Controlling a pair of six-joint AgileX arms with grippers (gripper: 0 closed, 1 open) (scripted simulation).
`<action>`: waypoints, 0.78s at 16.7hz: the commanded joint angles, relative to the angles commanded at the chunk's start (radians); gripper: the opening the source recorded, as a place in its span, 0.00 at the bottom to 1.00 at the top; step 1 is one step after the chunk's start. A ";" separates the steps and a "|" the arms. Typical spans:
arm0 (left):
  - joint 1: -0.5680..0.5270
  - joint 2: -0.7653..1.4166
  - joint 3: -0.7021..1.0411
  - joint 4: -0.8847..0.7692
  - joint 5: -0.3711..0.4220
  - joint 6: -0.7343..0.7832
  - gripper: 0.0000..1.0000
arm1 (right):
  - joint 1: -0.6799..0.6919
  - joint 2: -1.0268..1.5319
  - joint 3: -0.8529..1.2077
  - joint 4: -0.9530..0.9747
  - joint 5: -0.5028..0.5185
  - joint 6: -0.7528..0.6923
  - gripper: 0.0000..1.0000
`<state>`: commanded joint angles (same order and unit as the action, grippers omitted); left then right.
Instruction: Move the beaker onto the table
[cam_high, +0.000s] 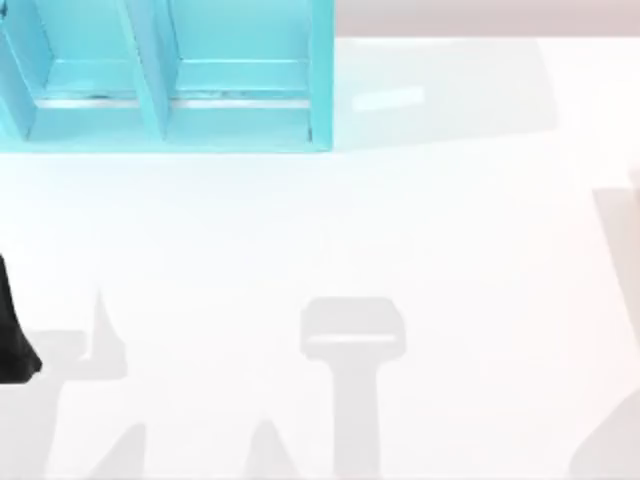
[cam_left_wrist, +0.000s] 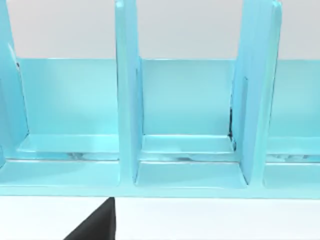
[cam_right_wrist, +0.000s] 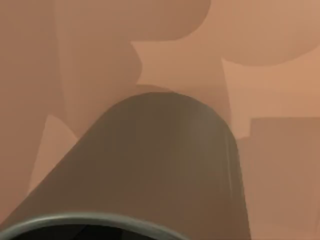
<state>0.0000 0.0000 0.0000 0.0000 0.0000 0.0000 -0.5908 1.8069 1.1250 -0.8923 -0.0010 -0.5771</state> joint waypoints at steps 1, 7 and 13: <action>0.000 0.000 0.000 0.000 0.000 0.000 1.00 | 0.000 0.000 0.000 0.000 0.000 0.000 0.77; 0.000 0.000 0.000 0.000 0.000 0.000 1.00 | 0.000 0.000 0.000 0.000 0.000 0.000 0.32; 0.000 0.000 0.000 0.000 0.000 0.000 1.00 | 0.000 0.000 0.000 0.000 0.000 0.000 0.00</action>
<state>0.0000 0.0000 0.0000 0.0000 0.0000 0.0000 -0.5908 1.8069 1.1250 -0.8923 -0.0010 -0.5771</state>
